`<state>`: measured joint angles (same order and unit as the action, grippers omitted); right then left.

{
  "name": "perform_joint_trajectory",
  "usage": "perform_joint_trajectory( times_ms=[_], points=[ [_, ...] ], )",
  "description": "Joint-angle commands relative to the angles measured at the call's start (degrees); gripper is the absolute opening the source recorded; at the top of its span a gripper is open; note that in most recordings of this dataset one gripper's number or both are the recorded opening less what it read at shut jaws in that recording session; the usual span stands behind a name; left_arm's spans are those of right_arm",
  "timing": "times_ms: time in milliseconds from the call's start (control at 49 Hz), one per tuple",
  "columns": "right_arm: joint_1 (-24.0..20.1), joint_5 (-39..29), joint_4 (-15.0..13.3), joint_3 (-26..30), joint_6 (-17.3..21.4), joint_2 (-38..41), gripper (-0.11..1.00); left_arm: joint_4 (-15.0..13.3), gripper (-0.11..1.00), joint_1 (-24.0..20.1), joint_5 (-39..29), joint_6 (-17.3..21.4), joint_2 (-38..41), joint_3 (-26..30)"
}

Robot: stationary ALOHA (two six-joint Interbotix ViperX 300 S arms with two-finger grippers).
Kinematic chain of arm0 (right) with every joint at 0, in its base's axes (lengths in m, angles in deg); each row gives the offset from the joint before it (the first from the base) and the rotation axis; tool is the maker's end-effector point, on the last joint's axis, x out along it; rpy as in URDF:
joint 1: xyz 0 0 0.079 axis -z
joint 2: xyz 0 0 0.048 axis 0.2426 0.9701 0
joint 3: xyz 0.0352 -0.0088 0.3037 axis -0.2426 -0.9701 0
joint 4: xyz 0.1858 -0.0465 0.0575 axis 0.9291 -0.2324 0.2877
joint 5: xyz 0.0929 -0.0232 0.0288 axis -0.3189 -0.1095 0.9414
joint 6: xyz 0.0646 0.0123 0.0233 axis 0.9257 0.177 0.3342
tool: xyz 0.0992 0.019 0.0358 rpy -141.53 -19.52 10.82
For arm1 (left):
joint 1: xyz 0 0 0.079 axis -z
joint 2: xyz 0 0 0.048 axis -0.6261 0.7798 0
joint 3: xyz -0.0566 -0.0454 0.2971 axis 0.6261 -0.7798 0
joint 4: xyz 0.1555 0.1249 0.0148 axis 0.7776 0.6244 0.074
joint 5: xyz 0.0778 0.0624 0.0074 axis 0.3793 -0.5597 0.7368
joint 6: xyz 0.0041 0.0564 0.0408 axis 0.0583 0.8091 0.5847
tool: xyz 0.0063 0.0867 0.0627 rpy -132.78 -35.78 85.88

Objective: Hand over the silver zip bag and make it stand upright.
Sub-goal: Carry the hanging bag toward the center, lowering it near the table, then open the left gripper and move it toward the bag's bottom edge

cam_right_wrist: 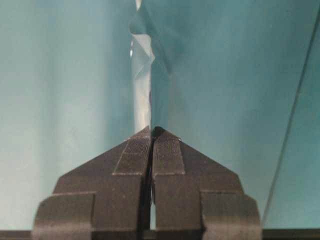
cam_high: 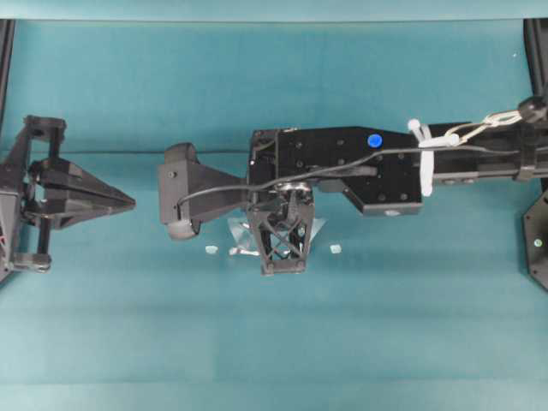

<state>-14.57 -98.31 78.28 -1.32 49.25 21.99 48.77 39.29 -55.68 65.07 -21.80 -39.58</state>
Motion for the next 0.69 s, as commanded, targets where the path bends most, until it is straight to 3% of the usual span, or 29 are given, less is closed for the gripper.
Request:
perform_joint_trajectory(
  times_ms=[0,326,408,510,673],
  points=[
    [-0.3,-0.1,-0.6,1.0,-0.9,-0.5,0.0,0.2,0.01,-0.2,0.2,-0.5,0.6,0.5],
    [-0.3,-0.1,-1.6,0.9,-1.5,-0.1,0.0,0.2,0.01,-1.1,0.5,-6.2,4.2,0.2],
    [-0.3,-0.1,-1.6,0.7,-1.5,-0.1,0.0,0.2,0.06,-1.1,1.4,-6.9,5.1,0.1],
    [-0.2,-0.1,-1.7,0.6,-1.4,0.0,0.0,0.2,0.23,-1.1,3.2,-6.9,5.8,-0.5],
    [-0.4,-0.2,-1.7,0.6,-1.4,-0.1,0.0,0.2,0.72,-1.1,5.4,-9.0,6.3,-1.7]
  ],
)
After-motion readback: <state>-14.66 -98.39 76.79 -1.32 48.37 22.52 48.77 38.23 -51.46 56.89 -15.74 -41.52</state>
